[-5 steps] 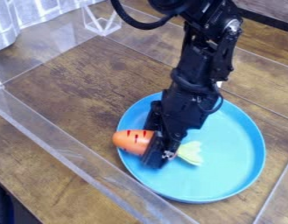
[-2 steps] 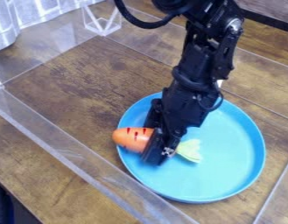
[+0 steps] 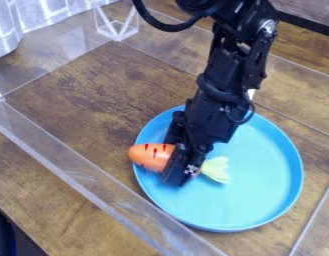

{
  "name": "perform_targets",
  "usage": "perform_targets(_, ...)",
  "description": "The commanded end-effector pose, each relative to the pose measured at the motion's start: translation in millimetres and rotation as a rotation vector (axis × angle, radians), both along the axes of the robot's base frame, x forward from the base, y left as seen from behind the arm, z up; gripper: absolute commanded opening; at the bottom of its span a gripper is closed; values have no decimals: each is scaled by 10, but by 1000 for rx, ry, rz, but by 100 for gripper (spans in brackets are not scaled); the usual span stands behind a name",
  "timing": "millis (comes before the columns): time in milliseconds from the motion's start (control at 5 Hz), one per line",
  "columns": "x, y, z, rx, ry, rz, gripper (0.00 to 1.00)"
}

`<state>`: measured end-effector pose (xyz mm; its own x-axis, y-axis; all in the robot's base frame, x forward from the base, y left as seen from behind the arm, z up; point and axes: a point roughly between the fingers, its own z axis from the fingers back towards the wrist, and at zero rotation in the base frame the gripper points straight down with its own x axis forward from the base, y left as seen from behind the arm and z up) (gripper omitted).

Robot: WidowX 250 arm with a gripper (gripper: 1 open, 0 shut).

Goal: Remove the carrot from inside the blue tray and put it on the table

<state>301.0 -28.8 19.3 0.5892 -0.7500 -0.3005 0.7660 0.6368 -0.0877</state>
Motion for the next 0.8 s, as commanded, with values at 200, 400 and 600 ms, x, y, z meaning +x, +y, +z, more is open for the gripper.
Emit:
perform_targets(200,-17,247,-150,3,59,45,0)
perform_targets(400,-17,307,-113,17,66,55,0)
perform_targets(600,-16,373,-73,30,73,67,0)
